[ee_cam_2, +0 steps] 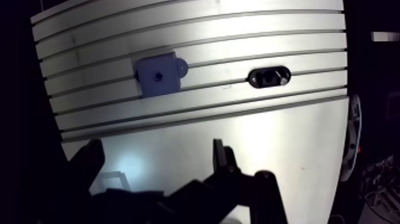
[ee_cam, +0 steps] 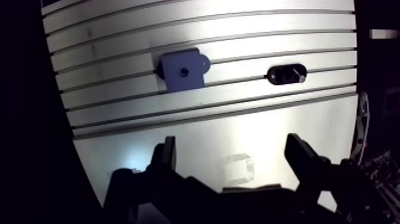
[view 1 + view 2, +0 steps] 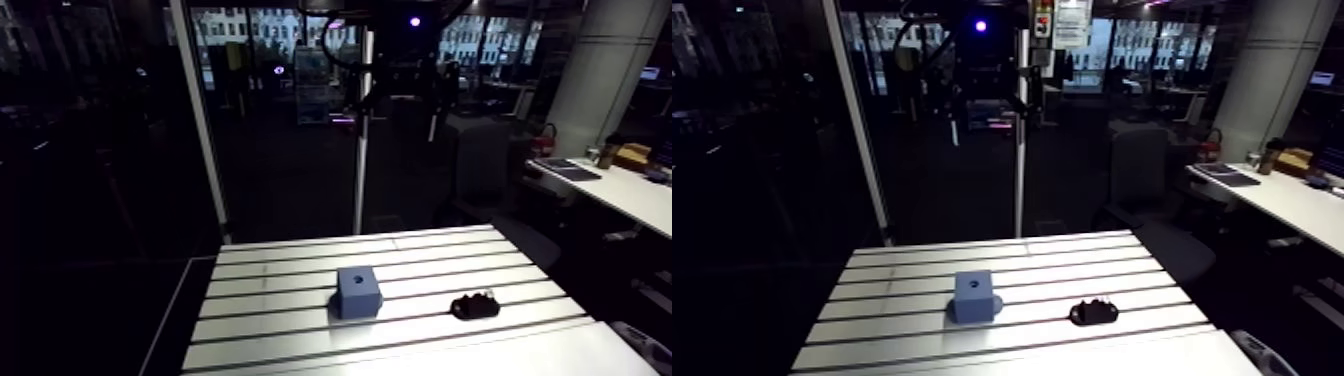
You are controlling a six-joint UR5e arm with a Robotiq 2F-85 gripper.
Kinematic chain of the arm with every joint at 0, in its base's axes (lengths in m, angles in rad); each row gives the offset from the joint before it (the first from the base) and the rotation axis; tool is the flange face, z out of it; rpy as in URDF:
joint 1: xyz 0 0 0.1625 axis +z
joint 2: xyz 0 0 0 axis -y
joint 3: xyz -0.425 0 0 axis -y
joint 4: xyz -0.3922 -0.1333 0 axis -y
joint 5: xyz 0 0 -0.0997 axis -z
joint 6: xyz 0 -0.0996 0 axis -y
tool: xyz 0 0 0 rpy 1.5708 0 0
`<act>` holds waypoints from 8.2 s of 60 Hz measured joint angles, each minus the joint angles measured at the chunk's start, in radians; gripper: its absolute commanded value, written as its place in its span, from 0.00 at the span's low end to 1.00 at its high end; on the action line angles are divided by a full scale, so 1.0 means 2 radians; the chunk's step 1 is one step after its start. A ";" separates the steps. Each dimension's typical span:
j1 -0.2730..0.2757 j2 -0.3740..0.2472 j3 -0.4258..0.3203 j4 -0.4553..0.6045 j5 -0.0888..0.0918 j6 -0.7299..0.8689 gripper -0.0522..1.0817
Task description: Pick up the M10 bolt and insert it into the hex recess until seated.
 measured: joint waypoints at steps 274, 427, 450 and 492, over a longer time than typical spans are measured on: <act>-0.204 0.149 0.165 -0.205 -0.027 -0.251 0.40; -0.204 0.169 0.181 -0.242 -0.028 -0.250 0.49; -0.204 0.170 0.182 -0.242 -0.028 -0.250 0.53; -0.204 0.171 0.181 -0.242 -0.029 -0.249 0.59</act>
